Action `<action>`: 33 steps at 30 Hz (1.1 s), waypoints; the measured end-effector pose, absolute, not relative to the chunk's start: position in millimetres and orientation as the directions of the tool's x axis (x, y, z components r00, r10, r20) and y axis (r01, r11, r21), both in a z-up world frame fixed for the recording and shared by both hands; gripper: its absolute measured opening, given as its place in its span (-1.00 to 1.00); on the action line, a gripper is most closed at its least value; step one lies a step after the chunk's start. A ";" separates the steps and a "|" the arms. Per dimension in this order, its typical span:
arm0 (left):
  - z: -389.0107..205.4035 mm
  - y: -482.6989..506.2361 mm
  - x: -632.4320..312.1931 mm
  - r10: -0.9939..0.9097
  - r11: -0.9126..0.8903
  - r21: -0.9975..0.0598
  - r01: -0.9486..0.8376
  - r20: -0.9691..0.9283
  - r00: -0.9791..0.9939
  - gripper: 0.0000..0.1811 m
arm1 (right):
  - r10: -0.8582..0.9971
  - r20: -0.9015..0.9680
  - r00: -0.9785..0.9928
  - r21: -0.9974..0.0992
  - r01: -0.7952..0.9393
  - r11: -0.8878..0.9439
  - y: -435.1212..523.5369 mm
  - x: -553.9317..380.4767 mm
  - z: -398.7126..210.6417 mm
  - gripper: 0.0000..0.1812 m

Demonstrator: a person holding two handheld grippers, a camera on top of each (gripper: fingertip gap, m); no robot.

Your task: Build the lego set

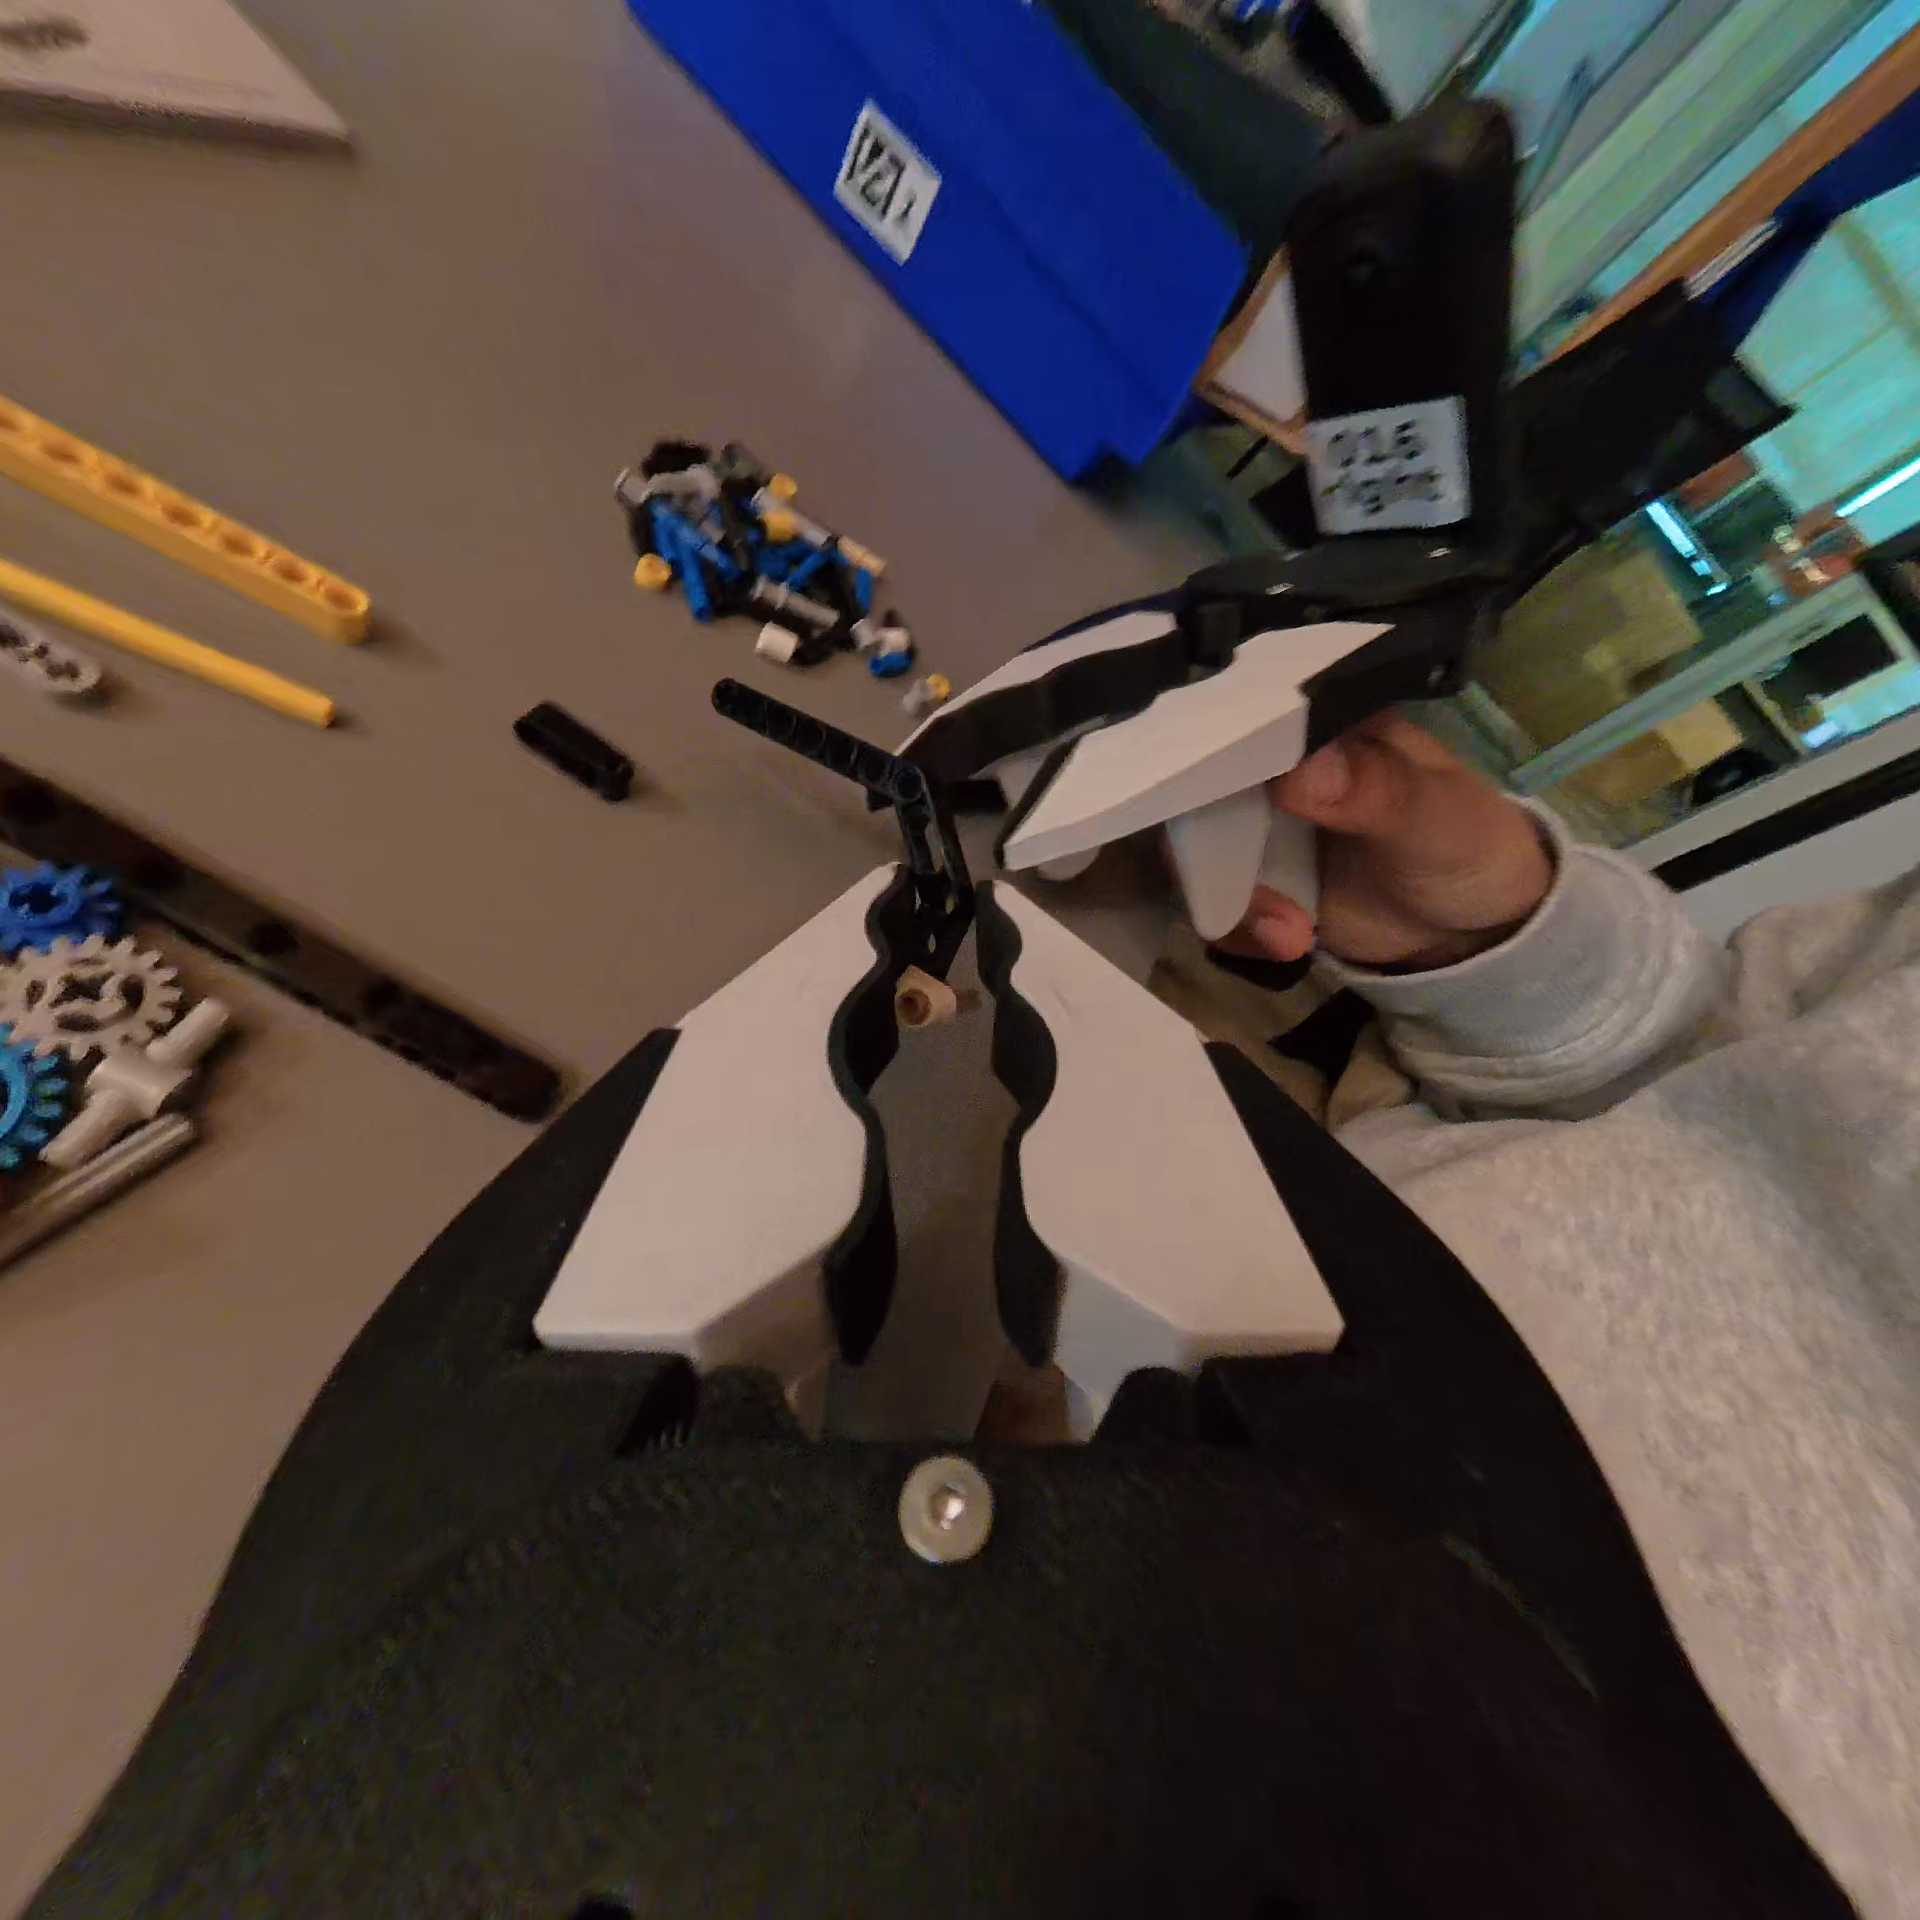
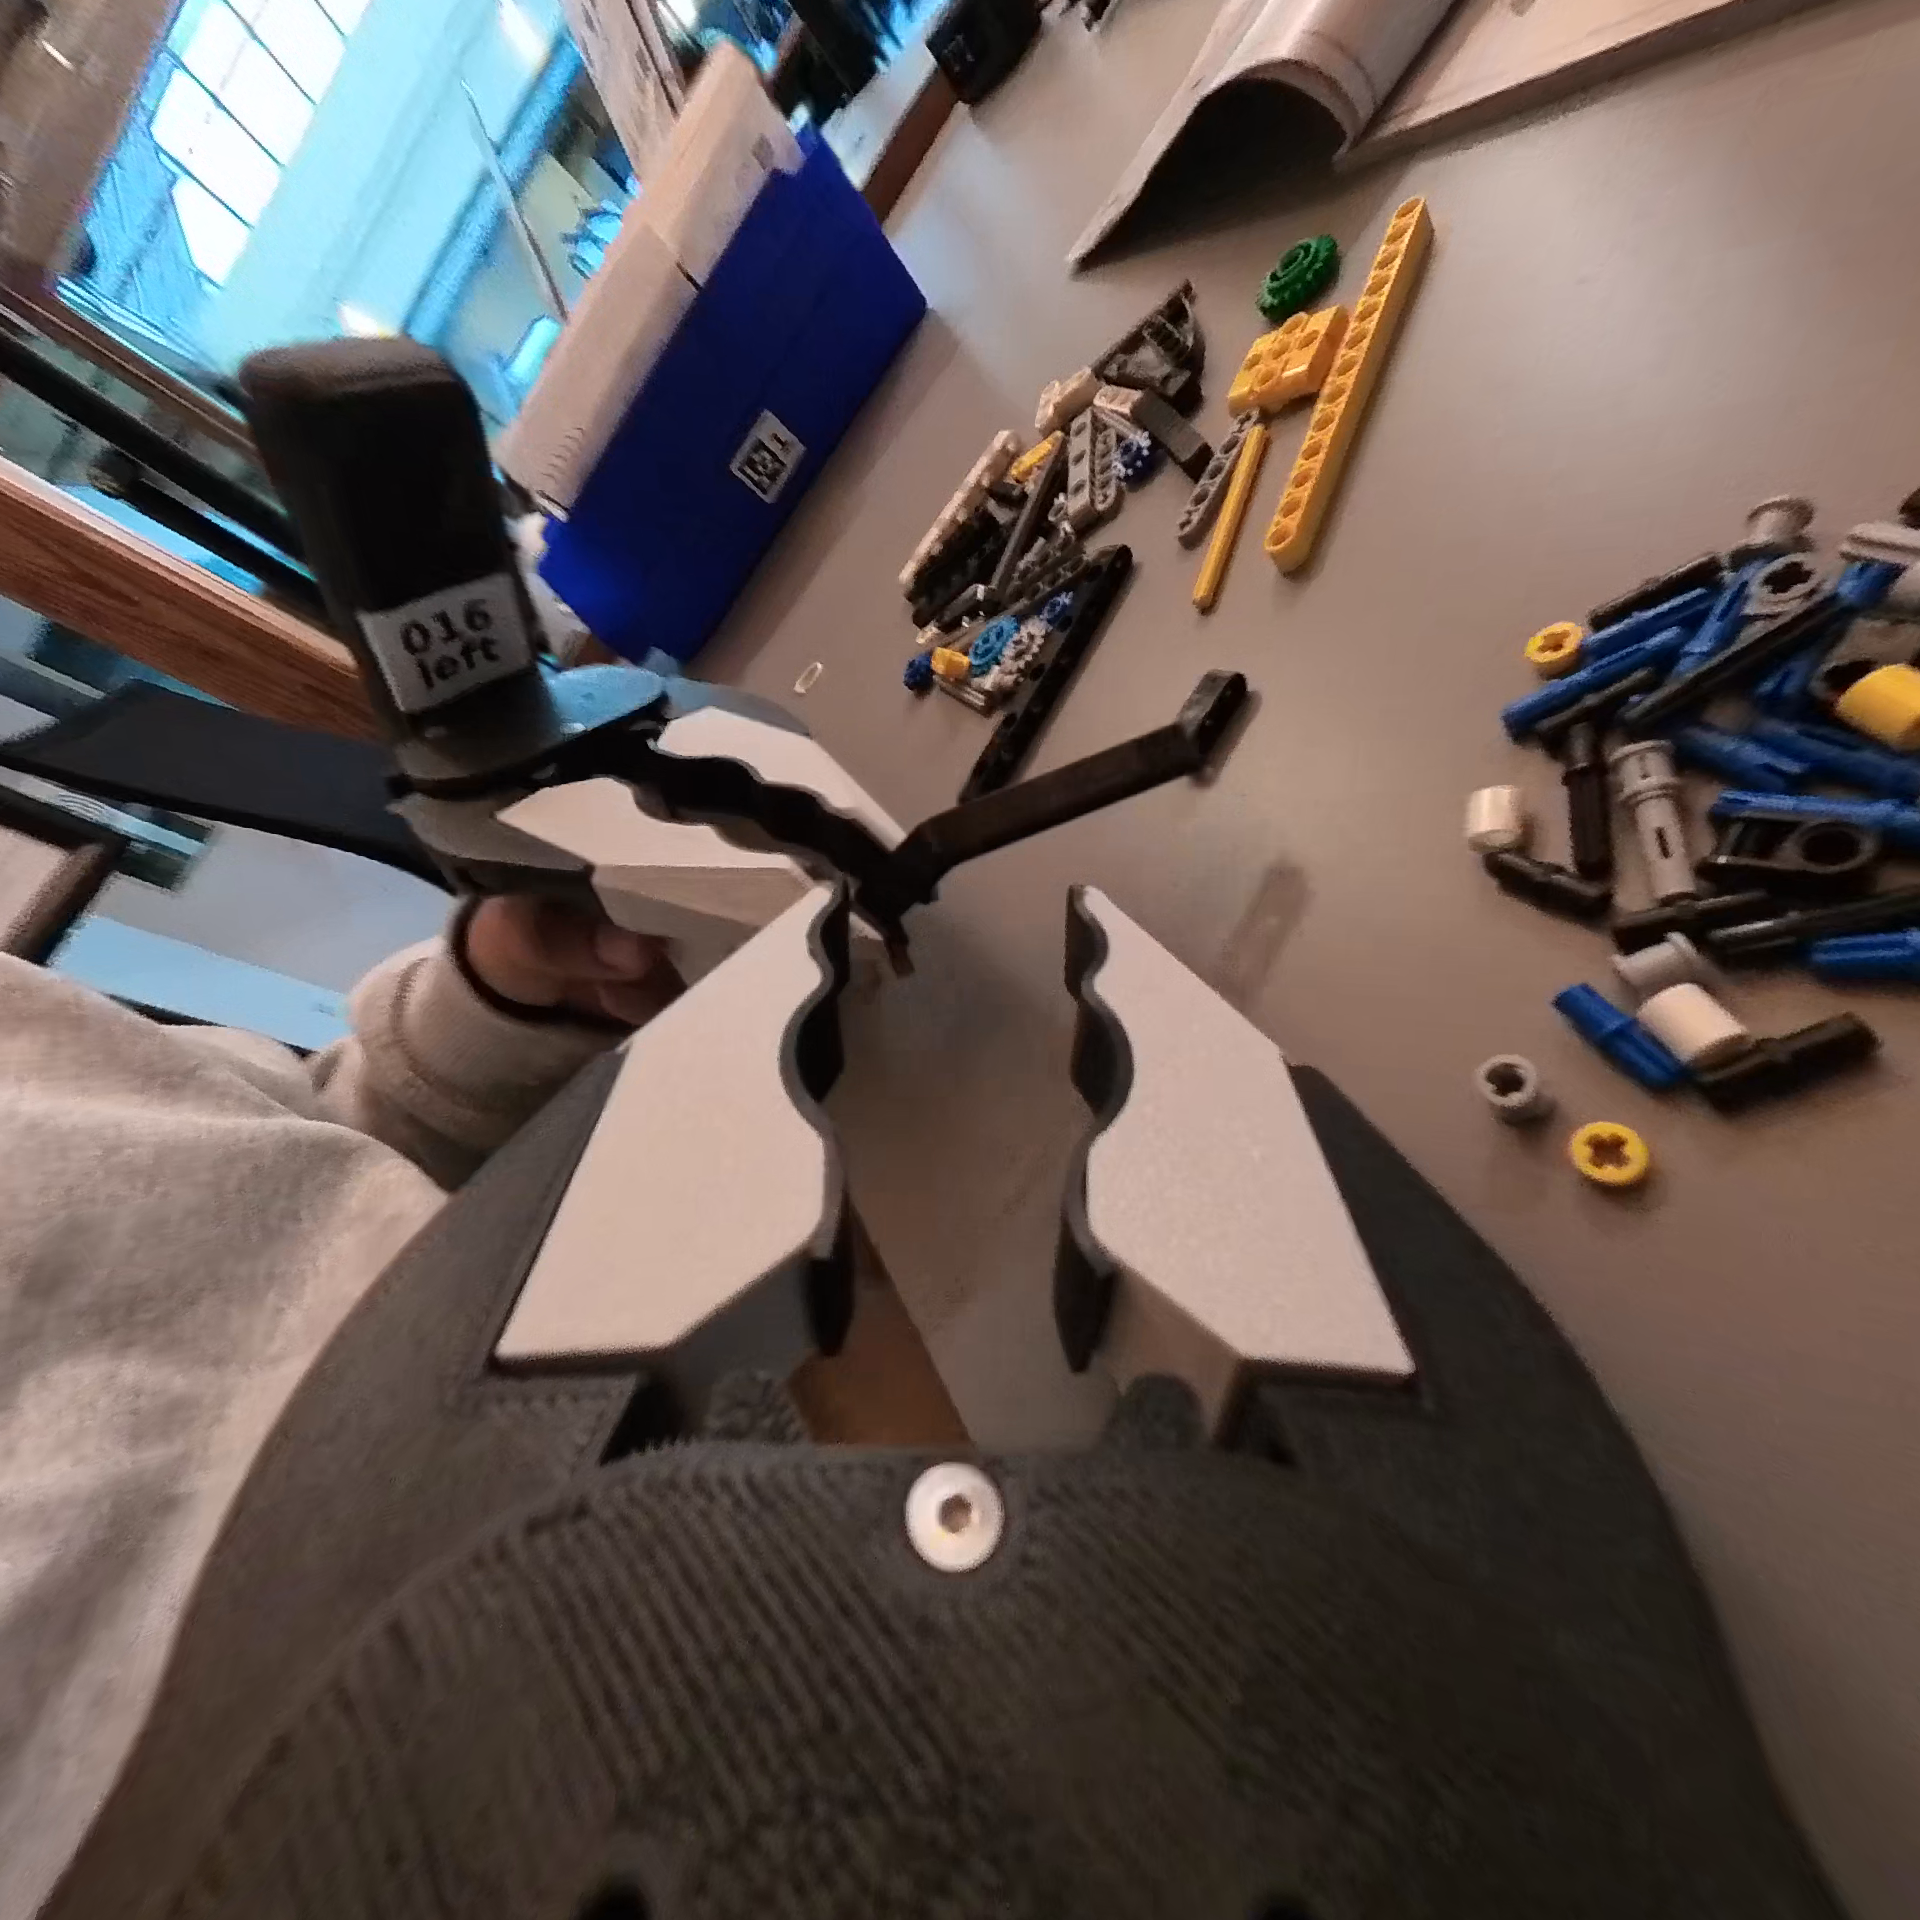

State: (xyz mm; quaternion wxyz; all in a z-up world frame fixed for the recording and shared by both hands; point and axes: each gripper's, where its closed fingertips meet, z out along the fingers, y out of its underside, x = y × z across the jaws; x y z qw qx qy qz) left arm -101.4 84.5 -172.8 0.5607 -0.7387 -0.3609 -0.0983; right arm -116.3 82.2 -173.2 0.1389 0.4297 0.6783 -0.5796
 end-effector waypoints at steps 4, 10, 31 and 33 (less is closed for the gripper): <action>-154.7 90.3 -96.1 0.366 -0.066 -0.813 0.578 0.519 0.773 -0.89 | 0.265 -0.784 -0.561 -0.608 0.780 -0.150 80.2 -112.8 -153.0 -0.61; -149.8 96.6 -82.9 0.298 -0.097 -0.843 0.529 0.483 0.823 -0.76 | 0.056 -0.839 -0.541 -0.539 0.813 -0.223 83.4 -105.1 -128.1 -0.95; -151.6 100.4 -71.3 0.335 -0.295 -0.945 0.143 0.038 0.941 -0.64 | -0.256 -0.943 -0.211 -0.145 0.957 -0.253 95.0 -104.7 -112.9 -0.96; -149.8 100.2 -71.7 0.340 -0.291 -0.948 0.129 0.024 0.940 -0.71 | -0.271 -0.944 -0.190 -0.123 0.962 -0.245 95.1 -104.3 -113.4 -0.96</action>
